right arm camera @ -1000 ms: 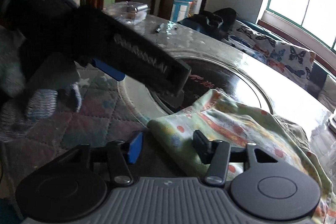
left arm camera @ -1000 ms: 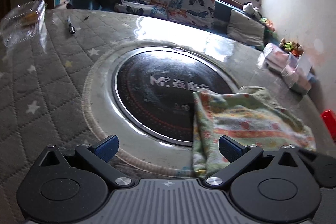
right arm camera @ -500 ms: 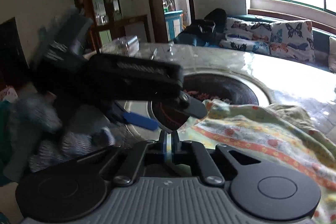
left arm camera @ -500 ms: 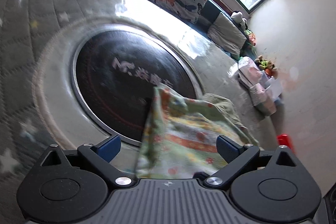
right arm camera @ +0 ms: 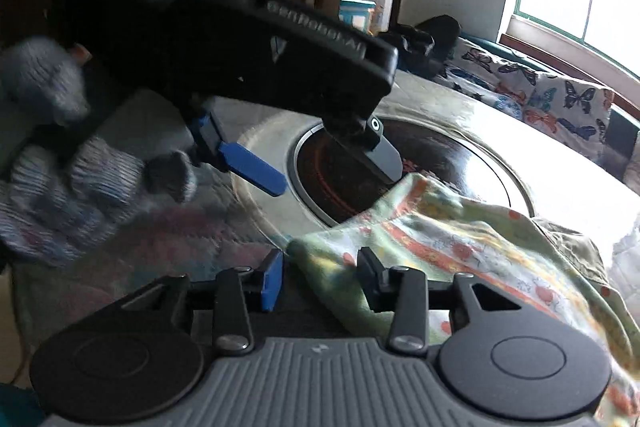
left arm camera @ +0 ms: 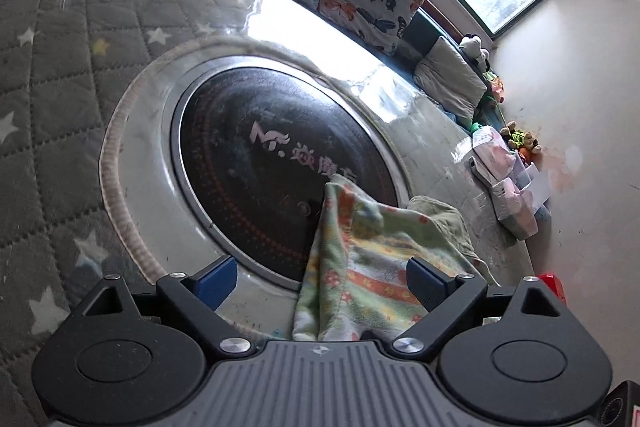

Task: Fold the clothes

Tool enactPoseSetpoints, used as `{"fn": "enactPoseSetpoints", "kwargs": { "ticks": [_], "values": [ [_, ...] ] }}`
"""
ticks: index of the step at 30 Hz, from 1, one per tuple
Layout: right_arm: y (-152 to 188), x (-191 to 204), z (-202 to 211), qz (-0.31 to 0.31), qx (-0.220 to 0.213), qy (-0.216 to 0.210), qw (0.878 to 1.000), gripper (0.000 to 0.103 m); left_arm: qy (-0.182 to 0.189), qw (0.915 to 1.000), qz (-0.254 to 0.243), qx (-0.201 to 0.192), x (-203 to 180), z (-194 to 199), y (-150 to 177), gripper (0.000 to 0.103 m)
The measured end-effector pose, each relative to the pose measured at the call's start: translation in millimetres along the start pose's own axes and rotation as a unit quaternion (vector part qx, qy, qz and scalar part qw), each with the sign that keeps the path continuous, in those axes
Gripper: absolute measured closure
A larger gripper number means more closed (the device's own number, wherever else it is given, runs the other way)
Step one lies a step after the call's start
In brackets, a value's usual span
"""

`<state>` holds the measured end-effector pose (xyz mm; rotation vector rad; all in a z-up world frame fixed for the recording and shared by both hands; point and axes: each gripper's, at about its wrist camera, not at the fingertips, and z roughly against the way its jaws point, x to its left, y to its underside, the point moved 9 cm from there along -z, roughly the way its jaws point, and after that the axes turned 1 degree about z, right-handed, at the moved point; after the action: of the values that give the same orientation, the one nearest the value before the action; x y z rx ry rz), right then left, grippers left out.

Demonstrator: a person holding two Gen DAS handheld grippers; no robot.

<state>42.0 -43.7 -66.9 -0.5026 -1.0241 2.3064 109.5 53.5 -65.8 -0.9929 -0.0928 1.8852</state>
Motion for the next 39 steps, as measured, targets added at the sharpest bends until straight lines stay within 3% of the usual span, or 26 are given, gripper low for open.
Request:
{"fn": "enactPoseSetpoints", "kwargs": {
  "ticks": [3, 4, 13, 16, 18, 20, 22, 26, 28, 30, 36, 39],
  "values": [
    [-1, -6, 0, -0.021, -0.004, -0.006, 1.000, 0.086, 0.005, 1.0000, 0.004, 0.005, 0, -3, 3, 0.008],
    [-3, -10, 3, -0.035, -0.008, -0.012, 0.999, 0.088, 0.008, 0.9999, 0.004, 0.007, -2, -4, 4, 0.008],
    [-14, -29, 55, -0.109, -0.061, -0.037, 0.991, 0.092, 0.071, 0.9958, 0.033, 0.046, -31, -24, 12, 0.012],
    [-11, -28, 65, -0.110, -0.067, -0.047, 0.991, 0.092, 0.094, 0.9924, 0.047, 0.064, -39, -35, 18, 0.040],
    [-6, -29, 67, -0.107, -0.066, -0.052, 0.991, 0.092, 0.098, 0.9907, 0.057, 0.075, -40, -42, 22, 0.069],
    [-2, -34, 69, -0.114, -0.065, -0.053, 0.990, 0.087, 0.089, 0.9910, 0.061, 0.080, -34, -46, 24, 0.085],
    [4, -41, 74, -0.125, -0.068, -0.050, 0.989, 0.072, 0.088, 0.9908, 0.063, 0.081, -29, -46, 24, 0.087],
    [19, -73, 87, -0.148, -0.069, -0.004, 0.987, 0.066, 0.084, 0.9922, 0.049, 0.078, -28, -43, 23, 0.088],
    [31, -96, 91, -0.165, -0.064, 0.031, 0.984, 0.053, 0.081, 0.9931, 0.041, 0.075, -28, -41, 23, 0.088],
    [49, -128, 96, -0.183, -0.055, 0.077, 0.978, 0.053, 0.078, 0.9936, 0.034, 0.074, -28, -39, 24, 0.088],
    [96, -213, 105, -0.257, -0.031, 0.181, 0.949, 0.047, 0.066, 0.9955, 0.012, 0.067, -33, -38, 25, 0.088],
    [116, -242, 107, -0.301, -0.027, 0.200, 0.932, 0.041, 0.059, 0.9962, 0.000, 0.064, -35, -38, 25, 0.088]
  ]
}}
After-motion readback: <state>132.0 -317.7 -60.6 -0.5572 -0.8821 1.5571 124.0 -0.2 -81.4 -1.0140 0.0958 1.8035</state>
